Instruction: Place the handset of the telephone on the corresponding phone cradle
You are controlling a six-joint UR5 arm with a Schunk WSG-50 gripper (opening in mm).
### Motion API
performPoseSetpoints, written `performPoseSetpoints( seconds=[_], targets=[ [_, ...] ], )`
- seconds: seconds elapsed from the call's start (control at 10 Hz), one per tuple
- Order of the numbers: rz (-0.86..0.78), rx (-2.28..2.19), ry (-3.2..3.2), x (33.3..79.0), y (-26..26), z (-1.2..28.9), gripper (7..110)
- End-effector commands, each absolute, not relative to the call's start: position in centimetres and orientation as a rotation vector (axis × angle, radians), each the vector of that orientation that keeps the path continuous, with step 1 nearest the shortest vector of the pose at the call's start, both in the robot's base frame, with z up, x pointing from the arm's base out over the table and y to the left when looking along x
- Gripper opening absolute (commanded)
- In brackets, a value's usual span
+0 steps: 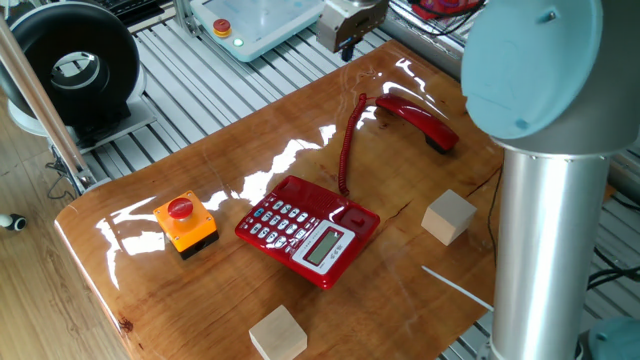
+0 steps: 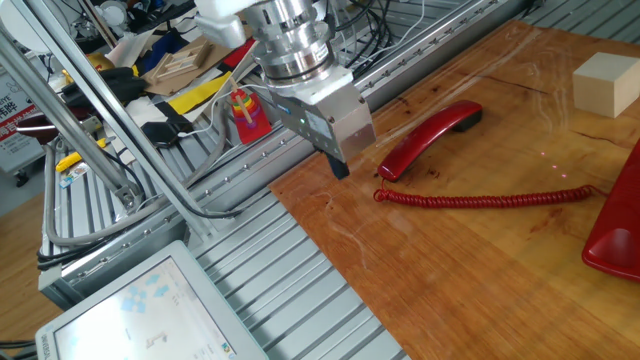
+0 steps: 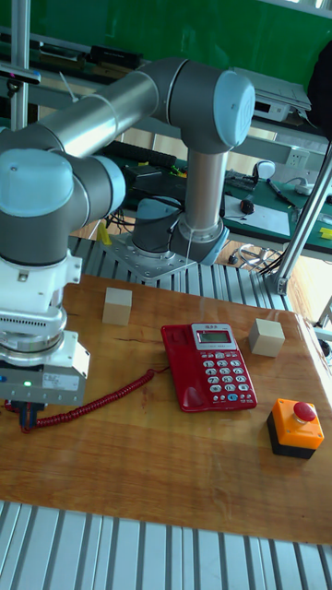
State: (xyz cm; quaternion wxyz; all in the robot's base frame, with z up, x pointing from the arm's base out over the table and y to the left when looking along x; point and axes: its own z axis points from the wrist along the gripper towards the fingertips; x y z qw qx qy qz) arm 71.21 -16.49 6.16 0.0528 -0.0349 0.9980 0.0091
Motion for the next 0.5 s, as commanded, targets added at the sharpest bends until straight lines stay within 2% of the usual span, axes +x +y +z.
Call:
performPoseSetpoints(
  seconds=[0.0,0.1,0.2,0.3,0.4],
  targets=[
    [0.002,-0.135,3.038,74.0,-17.6,1.1,7],
    [0.006,-0.145,3.016,75.1,-18.0,-0.7,7],
    [0.036,-0.18,3.033,74.3,-17.5,-0.5,7],
    [0.053,-0.218,3.102,71.5,-17.5,1.6,7],
    [0.044,-0.25,3.14,69.0,-17.9,3.3,44]
  ],
)
